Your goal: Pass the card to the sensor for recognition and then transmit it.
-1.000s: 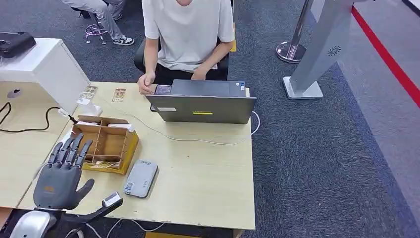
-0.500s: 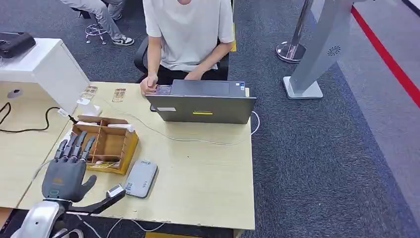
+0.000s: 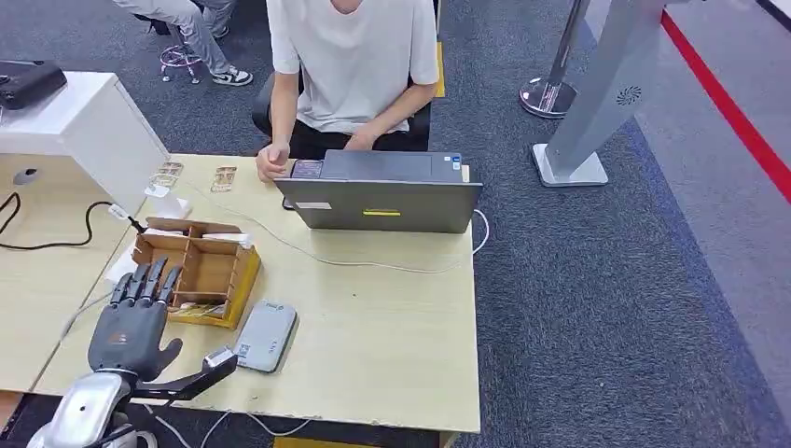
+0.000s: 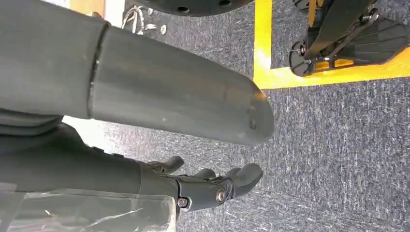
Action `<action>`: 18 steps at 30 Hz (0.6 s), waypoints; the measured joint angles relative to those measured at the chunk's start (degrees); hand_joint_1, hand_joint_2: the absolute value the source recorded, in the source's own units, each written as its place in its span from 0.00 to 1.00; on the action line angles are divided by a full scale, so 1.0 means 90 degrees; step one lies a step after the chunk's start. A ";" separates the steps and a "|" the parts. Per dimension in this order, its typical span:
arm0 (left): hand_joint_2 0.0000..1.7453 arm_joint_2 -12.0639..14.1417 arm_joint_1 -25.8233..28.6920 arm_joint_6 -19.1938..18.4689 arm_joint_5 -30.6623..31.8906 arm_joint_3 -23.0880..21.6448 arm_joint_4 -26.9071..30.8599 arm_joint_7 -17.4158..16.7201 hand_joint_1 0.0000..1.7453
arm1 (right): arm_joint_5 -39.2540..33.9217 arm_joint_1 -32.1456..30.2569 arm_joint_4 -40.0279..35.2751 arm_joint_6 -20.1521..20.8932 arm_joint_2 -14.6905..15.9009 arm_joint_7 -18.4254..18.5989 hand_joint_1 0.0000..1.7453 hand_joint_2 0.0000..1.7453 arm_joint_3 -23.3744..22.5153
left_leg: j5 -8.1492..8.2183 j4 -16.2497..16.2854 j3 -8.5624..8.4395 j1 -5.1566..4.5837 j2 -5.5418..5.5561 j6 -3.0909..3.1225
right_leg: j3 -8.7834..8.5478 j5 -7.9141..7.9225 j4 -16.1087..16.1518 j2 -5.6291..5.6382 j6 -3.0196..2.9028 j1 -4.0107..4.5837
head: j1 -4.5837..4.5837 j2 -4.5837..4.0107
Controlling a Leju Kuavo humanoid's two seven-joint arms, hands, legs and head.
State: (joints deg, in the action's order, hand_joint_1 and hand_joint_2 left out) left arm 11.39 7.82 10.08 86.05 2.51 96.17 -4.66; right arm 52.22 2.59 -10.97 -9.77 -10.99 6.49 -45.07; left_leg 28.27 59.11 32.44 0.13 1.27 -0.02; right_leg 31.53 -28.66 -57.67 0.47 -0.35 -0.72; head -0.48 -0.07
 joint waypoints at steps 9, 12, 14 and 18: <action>1.00 0.0000 -0.0022 -0.0049 0.0010 -0.0005 -0.0051 -0.0032 0.00 | 0.0000 0.0000 0.0000 0.0000 0.0000 -0.0002 0.00 0.00 -0.0022 | 0.0000 0.0000 0.0000 0.0000 0.0000 0.0000 | 0.0000 0.0000 0.0000 0.0000 0.0000 0.0000 | 0.0000 0.0000; 1.00 -0.0002 -0.0034 -0.0053 0.0010 -0.0007 -0.0090 -0.0058 0.00 | 0.0000 0.0000 0.0000 0.0000 0.0000 -0.0002 0.00 0.00 -0.0024 | 0.0000 0.0000 0.0000 0.0000 0.0000 0.0000 | 0.0000 0.0000 0.0000 0.0000 0.0000 0.0000 | 0.0000 0.0000; 1.00 -0.0024 -0.0089 -0.0073 0.0029 -0.0015 -0.0199 -0.0061 0.00 | 0.0012 0.0001 0.0000 0.0002 0.0000 -0.0002 0.00 0.00 -0.0027 | 0.0000 0.0000 0.0000 0.0000 0.0000 0.0000 | 0.0000 0.0000 0.0000 0.0000 0.0000 0.0000 | 0.0000 0.0000; 1.00 -0.0029 -0.0122 -0.0073 0.0087 -0.0029 -0.0287 -0.0078 0.00 | 0.0012 0.0001 0.0000 0.0010 0.0000 -0.0010 0.00 0.00 -0.0032 | 0.0000 0.0000 0.0000 0.0000 0.0000 0.0000 | 0.0000 0.0000 0.0000 0.0000 0.0000 0.0000 | 0.0000 0.0000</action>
State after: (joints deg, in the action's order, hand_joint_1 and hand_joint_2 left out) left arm 11.13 6.72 9.42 86.84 2.25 93.59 -5.35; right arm 52.33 2.60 -10.97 -9.68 -10.99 6.40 -45.35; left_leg 28.27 59.11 32.44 0.13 1.27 -0.02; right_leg 31.54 -28.65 -57.67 0.47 -0.36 -0.72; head -0.48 -0.07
